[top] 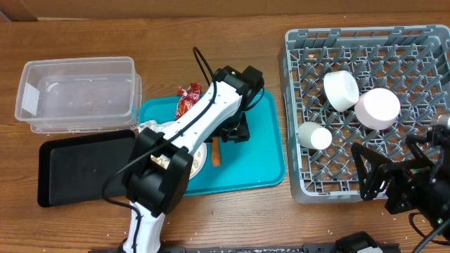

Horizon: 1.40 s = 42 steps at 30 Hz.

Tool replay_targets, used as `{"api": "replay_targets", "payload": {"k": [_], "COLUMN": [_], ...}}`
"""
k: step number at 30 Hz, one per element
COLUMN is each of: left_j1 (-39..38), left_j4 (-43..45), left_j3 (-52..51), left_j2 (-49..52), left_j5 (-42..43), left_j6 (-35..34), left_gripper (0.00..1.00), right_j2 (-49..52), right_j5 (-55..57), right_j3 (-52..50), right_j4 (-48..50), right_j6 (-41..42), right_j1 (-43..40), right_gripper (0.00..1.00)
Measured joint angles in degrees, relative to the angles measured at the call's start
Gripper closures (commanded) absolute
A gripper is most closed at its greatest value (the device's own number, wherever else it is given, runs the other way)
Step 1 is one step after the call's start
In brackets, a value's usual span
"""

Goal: Sort waste into correct bins and load items into the dishwasher
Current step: 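Reach the left gripper to the carrot and grasp it, then carry the carrot to the clear plastic bin and release it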

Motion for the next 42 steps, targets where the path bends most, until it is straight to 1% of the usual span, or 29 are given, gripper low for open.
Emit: {"api": "replay_targets", "payload": {"k": [4, 8, 11, 12, 13, 15, 16, 21, 23, 24, 26, 27, 32, 36, 39, 42], "left_j1": [0.2, 0.2, 0.2, 0.2, 0.2, 0.2, 0.2, 0.2, 0.3, 0.6, 1.2, 1.6, 3.9, 6.6, 9.2, 12.3], "left_j4": [0.2, 0.4, 0.4, 0.3, 0.2, 0.0, -0.1, -0.3, -0.3, -0.3, -0.1, 0.0, 0.0, 0.4, 0.0, -0.2], "left_j3": [0.0, 0.0, -0.1, -0.1, -0.1, -0.1, -0.1, -0.1, -0.1, -0.1, -0.1, -0.1, -0.1, -0.1, -0.2, -0.2], "left_j2": [2.8, 5.7, 7.6, 8.1, 8.3, 8.3, 8.4, 8.6, 8.7, 8.7, 8.7, 8.7, 8.5, 7.4, 4.3, -1.7], "left_j5": [-0.3, -0.4, -0.4, -0.4, -0.4, -0.5, -0.5, -0.5, -0.2, 0.0, 0.9, 1.6, 5.2, 5.8, 5.8, 5.6], "left_j6": [1.3, 1.8, 2.4, 2.6, 2.6, 2.6, 2.9, 2.9, 3.0, 3.0, 3.1, 3.5, 5.0, 5.8, 6.1, 6.7], "left_gripper": [0.32, 0.40, 0.42, 0.44, 0.47, 0.57, 0.60, 0.69, 0.71, 0.75, 0.89, 0.92, 0.92, 0.92, 0.85, 0.77], "right_j2": [0.0, 0.0, 0.0, 0.0, 0.0, 0.0, 0.0, 0.0, 0.0, 0.0, 0.0, 0.0, 0.0, 0.0, 0.0, 0.0], "right_j5": [0.0, 0.0, 0.0, 0.0, 0.0, 0.0, 0.0, 0.0, 0.0, 0.0, 0.0, 0.0, 0.0, 0.0, 0.0, 0.0], "right_j3": [0.0, 0.0, 0.0, 0.0, 0.0, 0.0, 0.0, 0.0, 0.0, 0.0, 0.0, 0.0, 0.0, 0.0, 0.0, 0.0], "right_j4": [0.0, 0.0, 0.0, 0.0, 0.0, 0.0, 0.0, 0.0, 0.0, 0.0, 0.0, 0.0, 0.0, 0.0, 0.0, 0.0], "right_j6": [0.0, 0.0, 0.0, 0.0, 0.0, 0.0, 0.0, 0.1, 0.1, 0.1, 0.1, 0.1, 0.1, 0.1, 0.1, 0.1], "right_j1": [0.0, 0.0, 0.0, 0.0, 0.0, 0.0, 0.0, 0.0, 0.0, 0.0, 0.0, 0.0, 0.0, 0.0, 0.0, 0.0], "right_gripper": [0.00, 0.00, 0.00, 0.00, 0.00, 0.00, 0.00, 0.00, 0.00, 0.00, 0.00, 0.00, 0.00, 0.00, 0.00, 0.00]}}
